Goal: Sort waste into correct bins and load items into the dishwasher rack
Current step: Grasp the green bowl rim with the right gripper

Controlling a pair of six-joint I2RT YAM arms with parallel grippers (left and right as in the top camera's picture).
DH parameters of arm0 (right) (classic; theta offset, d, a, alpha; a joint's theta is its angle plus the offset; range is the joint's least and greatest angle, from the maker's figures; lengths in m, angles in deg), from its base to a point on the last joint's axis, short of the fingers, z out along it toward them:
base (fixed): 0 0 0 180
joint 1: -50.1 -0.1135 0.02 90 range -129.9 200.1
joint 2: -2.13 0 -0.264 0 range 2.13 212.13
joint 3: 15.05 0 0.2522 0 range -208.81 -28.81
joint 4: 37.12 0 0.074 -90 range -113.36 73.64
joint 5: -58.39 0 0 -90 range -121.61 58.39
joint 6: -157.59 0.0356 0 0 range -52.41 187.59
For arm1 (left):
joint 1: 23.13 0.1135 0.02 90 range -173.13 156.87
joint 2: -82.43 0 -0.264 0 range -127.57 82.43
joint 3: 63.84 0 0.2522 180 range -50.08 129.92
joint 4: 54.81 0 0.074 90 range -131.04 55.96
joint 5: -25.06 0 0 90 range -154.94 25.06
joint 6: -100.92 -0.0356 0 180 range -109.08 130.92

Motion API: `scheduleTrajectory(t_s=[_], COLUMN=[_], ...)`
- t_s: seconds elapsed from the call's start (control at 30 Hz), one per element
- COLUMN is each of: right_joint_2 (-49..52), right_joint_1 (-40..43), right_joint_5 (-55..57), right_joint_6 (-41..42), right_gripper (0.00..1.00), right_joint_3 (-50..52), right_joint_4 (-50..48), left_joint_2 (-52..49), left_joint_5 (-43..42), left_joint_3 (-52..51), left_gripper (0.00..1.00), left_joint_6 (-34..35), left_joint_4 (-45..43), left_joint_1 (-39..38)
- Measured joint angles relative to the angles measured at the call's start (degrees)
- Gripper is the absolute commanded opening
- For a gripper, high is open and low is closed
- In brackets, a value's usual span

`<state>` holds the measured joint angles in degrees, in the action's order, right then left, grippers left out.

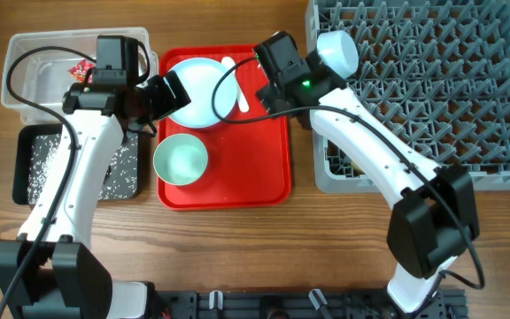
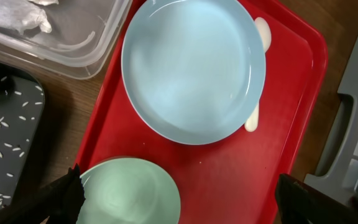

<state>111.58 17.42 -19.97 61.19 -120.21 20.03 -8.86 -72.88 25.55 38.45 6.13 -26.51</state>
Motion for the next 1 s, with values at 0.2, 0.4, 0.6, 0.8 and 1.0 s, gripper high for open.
scheduleTrajectory(t_s=[0.2, 0.4, 0.6, 0.8, 1.0], right_joint_2=[0.0, 0.0, 2.5, 10.4, 12.2], right_joint_1=[-0.1, -0.2, -3.1, -10.2, -11.1], right_joint_5=[-34.4, -36.2, -29.5, -26.5, -25.5], right_joint_6=[8.7, 24.2, 36.7, 42.2, 43.4], right_gripper=[0.93, 0.8, 0.74, 0.41, 0.27], right_joint_3=[0.0, 0.0, 0.0, 0.2, 0.2], right_joint_4=[-0.2, -0.2, -4.9, -6.8, -6.8], left_joint_2=[0.0, 0.3, 12.7, 21.3, 20.7], left_joint_5=[0.0, -0.3, 1.2, 6.5, 12.4], left_joint_3=[0.0, 0.3, 4.6, 6.0, 6.0], left_gripper=[1.0, 1.0, 1.0, 1.0, 1.0], left_joint_6=[0.0, 0.0, 7.5, 14.5, 15.5], left_joint_4=[0.0, -3.5, -3.8, 0.1, 4.2], left_joint_1=[0.0, 0.2, 5.9, 11.8, 12.5])
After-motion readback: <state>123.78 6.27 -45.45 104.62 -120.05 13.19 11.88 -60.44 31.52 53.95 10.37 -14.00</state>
